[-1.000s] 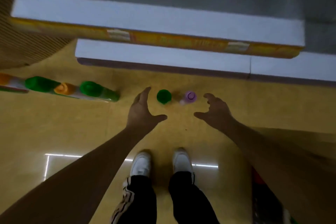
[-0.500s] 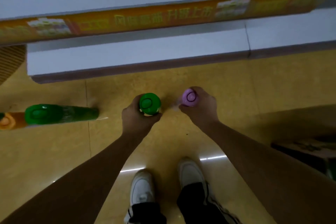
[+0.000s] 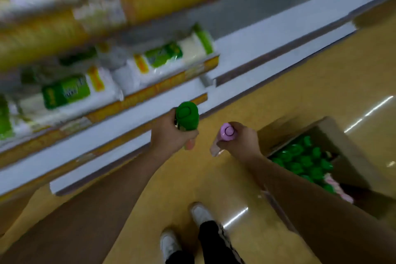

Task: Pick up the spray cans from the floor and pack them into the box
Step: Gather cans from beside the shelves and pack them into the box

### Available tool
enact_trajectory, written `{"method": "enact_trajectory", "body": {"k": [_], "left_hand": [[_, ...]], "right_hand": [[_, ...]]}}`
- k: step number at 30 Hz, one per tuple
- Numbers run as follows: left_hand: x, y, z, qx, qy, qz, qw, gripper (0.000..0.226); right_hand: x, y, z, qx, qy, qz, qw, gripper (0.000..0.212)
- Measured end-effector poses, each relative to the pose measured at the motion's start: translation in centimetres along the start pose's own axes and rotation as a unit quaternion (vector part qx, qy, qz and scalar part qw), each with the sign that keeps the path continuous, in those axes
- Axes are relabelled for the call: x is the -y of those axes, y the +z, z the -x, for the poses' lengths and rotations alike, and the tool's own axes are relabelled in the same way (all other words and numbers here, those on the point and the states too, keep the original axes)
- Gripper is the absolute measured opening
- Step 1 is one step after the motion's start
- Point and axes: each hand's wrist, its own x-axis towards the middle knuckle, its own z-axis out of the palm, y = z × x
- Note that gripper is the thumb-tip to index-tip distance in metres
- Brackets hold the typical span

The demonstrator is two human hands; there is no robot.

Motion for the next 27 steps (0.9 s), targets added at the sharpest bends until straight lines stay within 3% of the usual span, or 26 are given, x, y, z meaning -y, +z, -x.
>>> {"method": "enact_trajectory", "body": {"k": [5, 8, 13, 17, 22, 25, 27], "left_hand": [[-17.9, -5.5, 1.3, 0.034, 0.162, -0.032, 0.986, 0.062], [-28.2, -8.1, 2.9, 0.057, 0.251, -0.069, 0.964, 0.074], [-43.8, -9.6, 5.3, 0.06, 0.343, -0.061, 0.936, 0.074], [-54.4, -7.8, 7.1, 0.04, 0.418, -0.055, 0.906, 0.083], [-64.4, -2.6, 8.8, 0.03, 0.482, -0.015, 0.876, 0.079], [-69.6, 1.0, 9.1, 0.03, 0.513, -0.03, 0.857, 0.08], [-72.6, 3.6, 8.9, 0.04, 0.523, -0.042, 0.85, 0.089]], "right_hand": [[7.0, -16.9, 6.3, -0.055, -0.015, -0.025, 0.998, 0.027], [10.5, -27.1, 9.8, -0.135, -0.009, -0.047, 0.99, 0.03], [14.8, -40.4, 15.3, -0.27, -0.031, -0.046, 0.961, 0.042], [15.9, -48.9, 17.3, -0.358, -0.067, -0.078, 0.928, 0.057], [14.8, -58.0, 18.1, -0.405, -0.093, -0.083, 0.906, 0.077], [13.1, -62.7, 18.3, -0.415, -0.095, -0.078, 0.902, 0.079], [11.6, -65.4, 18.4, -0.42, -0.088, -0.061, 0.901, 0.066]]}}
